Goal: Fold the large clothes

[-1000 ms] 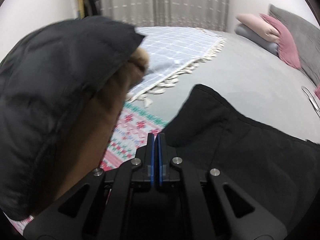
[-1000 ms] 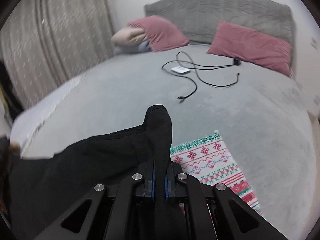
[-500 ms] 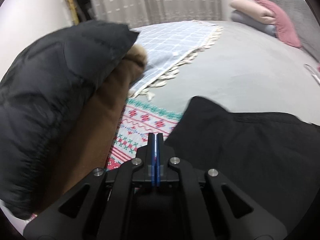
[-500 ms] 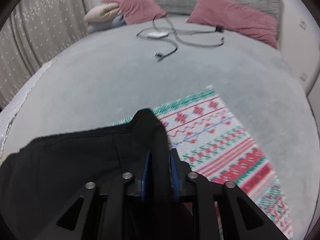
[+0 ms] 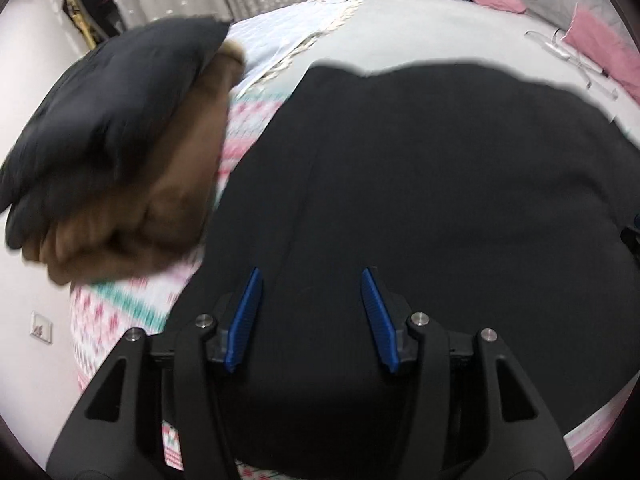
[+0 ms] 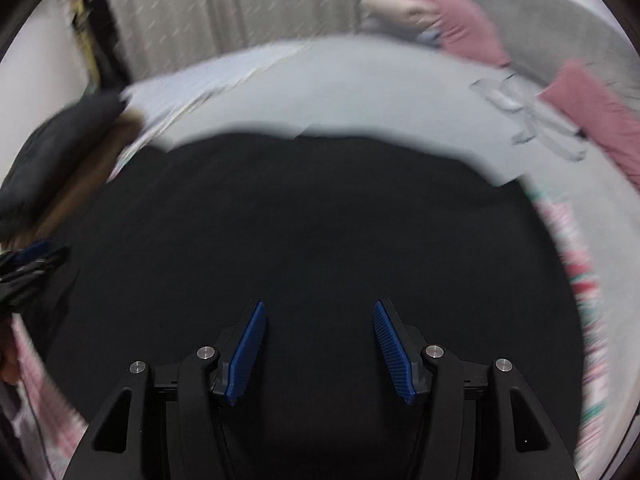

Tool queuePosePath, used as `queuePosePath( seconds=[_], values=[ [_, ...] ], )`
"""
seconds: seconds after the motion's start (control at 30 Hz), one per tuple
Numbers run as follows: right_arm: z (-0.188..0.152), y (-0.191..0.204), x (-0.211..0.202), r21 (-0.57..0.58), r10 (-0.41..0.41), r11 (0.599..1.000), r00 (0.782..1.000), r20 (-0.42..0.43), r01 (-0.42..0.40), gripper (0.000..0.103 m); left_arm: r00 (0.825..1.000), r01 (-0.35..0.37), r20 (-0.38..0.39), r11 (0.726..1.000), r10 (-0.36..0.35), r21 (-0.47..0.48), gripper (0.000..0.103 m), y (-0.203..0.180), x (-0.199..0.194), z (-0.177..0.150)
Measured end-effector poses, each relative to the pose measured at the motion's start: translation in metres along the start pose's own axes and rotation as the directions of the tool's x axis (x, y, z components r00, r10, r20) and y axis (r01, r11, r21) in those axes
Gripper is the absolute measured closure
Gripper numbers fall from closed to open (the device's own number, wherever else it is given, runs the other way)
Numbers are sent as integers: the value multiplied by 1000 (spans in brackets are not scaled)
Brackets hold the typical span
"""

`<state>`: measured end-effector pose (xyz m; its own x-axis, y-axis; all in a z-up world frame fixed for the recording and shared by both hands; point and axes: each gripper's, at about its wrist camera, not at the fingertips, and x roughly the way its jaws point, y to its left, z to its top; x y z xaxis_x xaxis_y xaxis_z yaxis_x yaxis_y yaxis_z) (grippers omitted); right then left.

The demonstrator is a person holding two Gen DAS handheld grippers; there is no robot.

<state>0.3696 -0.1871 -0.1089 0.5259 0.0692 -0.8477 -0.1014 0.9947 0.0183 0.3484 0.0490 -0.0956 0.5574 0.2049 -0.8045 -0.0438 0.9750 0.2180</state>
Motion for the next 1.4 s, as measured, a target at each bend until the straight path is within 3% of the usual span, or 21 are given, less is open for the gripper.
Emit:
queuePosePath(
  seconds=[0.07, 0.13, 0.23, 0.3, 0.4, 0.5, 0.6, 0.7, 0.87, 1.07, 1.4],
  values=[
    [-6, 11, 21, -8, -104, 995, 994, -35, 104, 42, 999, -26, 24, 999, 25, 22, 48, 1, -6, -10],
    [-3, 12, 10, 84, -142, 986, 989, -45, 145, 41, 999, -37, 16, 999, 37, 14, 48, 5, -23, -11],
    [-17, 30, -38, 150, -82, 986, 995, 64, 72, 40, 997, 51, 57, 999, -50, -18, 48, 15, -59, -20],
    [-30, 47, -62, 126, -97, 988, 991, 93, 85, 40, 992, 86, 97, 996, -85, -4, 44, 15, -79, -34],
    [-54, 71, -81, 78, -152, 987, 982, 113, 144, 40, 989, 131, 72, 991, -130, -2, 43, 12, -79, -49],
    [-76, 86, -87, 37, -211, 977, 971, 112, 208, 39, 990, 132, 54, 991, -132, 7, 43, 4, -75, -59],
    [-94, 93, -92, 22, -249, 968, 954, 167, 249, 39, 991, 124, 42, 992, -123, -5, 43, 0, -67, -61],
    [-102, 76, -74, 70, -266, 963, 952, 149, 258, 38, 993, 96, 65, 995, -97, 17, 42, -6, -63, -63],
    [-97, 62, -64, 81, -206, 977, 966, 157, 195, 38, 996, 26, 80, 997, -32, 75, 42, -19, -55, -70],
    [-113, 56, -52, 62, -205, 979, 963, 178, 197, 28, 997, 35, 66, 997, -39, 62, 41, -18, -48, -71],
    [-114, 23, -49, 114, -232, 970, 958, 171, 215, 25, 997, 29, 74, 998, -33, 62, 39, -15, -47, -73]
  ],
)
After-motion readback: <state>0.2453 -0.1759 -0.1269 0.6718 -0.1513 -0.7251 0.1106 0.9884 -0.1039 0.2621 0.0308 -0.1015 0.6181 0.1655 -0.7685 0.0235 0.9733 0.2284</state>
